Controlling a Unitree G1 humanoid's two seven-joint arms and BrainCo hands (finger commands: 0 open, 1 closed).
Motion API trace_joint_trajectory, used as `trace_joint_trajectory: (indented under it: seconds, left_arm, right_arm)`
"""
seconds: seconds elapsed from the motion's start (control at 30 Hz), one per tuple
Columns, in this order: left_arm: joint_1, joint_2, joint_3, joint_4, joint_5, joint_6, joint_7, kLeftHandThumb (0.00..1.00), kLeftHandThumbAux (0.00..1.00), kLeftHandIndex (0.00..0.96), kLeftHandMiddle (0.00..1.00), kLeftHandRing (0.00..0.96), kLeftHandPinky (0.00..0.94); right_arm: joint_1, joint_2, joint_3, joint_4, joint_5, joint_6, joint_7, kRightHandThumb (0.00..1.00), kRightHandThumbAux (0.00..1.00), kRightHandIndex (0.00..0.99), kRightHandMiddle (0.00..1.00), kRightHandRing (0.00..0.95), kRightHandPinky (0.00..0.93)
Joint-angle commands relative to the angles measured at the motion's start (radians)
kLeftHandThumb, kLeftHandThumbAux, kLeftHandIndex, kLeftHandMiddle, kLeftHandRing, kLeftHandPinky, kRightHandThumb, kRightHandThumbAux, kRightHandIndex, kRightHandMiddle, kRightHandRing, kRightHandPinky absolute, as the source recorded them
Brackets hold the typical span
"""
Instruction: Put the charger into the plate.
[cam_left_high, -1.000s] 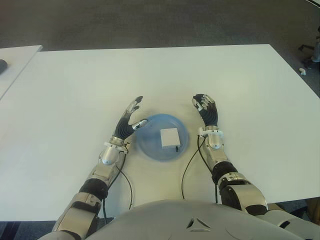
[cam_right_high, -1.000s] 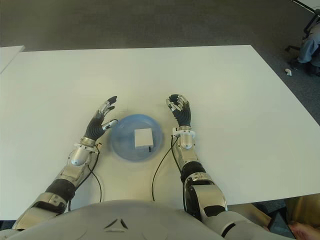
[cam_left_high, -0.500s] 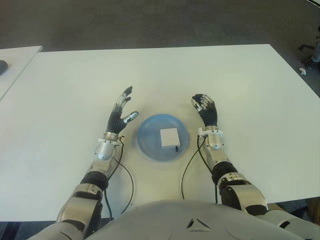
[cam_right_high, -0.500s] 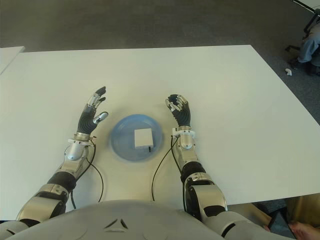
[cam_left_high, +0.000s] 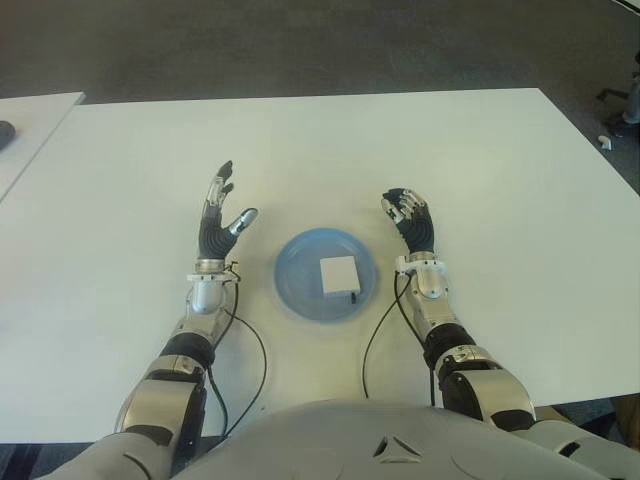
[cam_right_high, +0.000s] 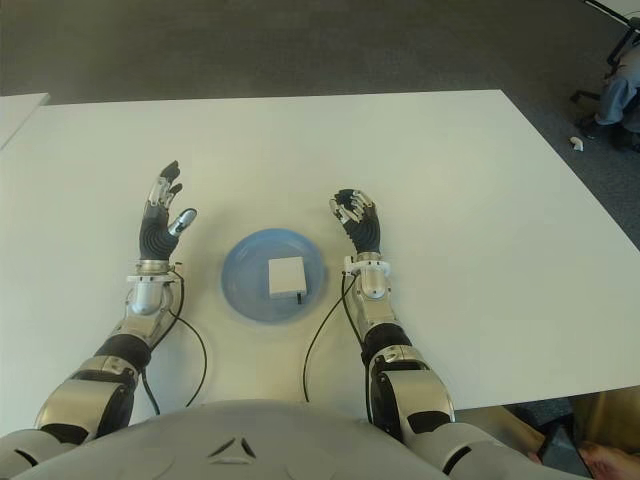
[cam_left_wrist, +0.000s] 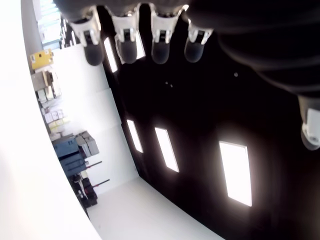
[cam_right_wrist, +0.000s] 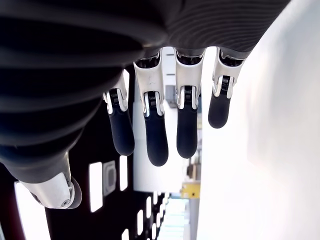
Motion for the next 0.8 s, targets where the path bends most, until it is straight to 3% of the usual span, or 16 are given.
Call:
trace_joint_trajectory:
  seconds: [0.03, 0.2, 0.47, 0.63, 0.8]
  left_arm:
    - [0.120, -0.029, 0.019, 0.141, 0.037, 0.023, 0.073, 0.000, 0.405, 0.000, 0.000, 0.000, 0.000]
    - [0.121, -0.030, 0.023, 0.143, 0.056, 0.032, 0.132, 0.000, 0.419, 0.000, 0.000, 0.000, 0.000]
    - [0.148, -0.081, 0.039, 0.140, 0.018, 0.135, 0.146, 0.000, 0.463, 0.000, 0.000, 0.000, 0.000]
    - [0.154, -0.100, 0.049, 0.133, -0.044, 0.198, 0.040, 0.000, 0.476, 0.000, 0.000, 0.000, 0.000]
    - [0.126, -0.104, 0.070, 0.128, -0.149, 0.403, -0.200, 0.011, 0.463, 0.000, 0.000, 0.000, 0.000]
  right_arm:
    - [0.212, -0.009, -0.011, 0.115, 0.012, 0.060, 0.023, 0.000, 0.617, 0.338, 0.389, 0.314, 0.227]
    - [0.212, -0.009, -0.016, 0.114, 0.011, 0.060, 0.026, 0.000, 0.619, 0.336, 0.385, 0.306, 0.213]
    - [0.209, -0.009, -0.017, 0.117, 0.011, 0.054, 0.038, 0.000, 0.625, 0.321, 0.370, 0.291, 0.234]
    - [0.207, -0.003, -0.021, 0.111, 0.020, 0.052, 0.056, 0.000, 0.632, 0.288, 0.341, 0.275, 0.236]
    - [0.210, 0.004, -0.029, 0.098, 0.033, 0.051, 0.072, 0.000, 0.627, 0.236, 0.293, 0.246, 0.226]
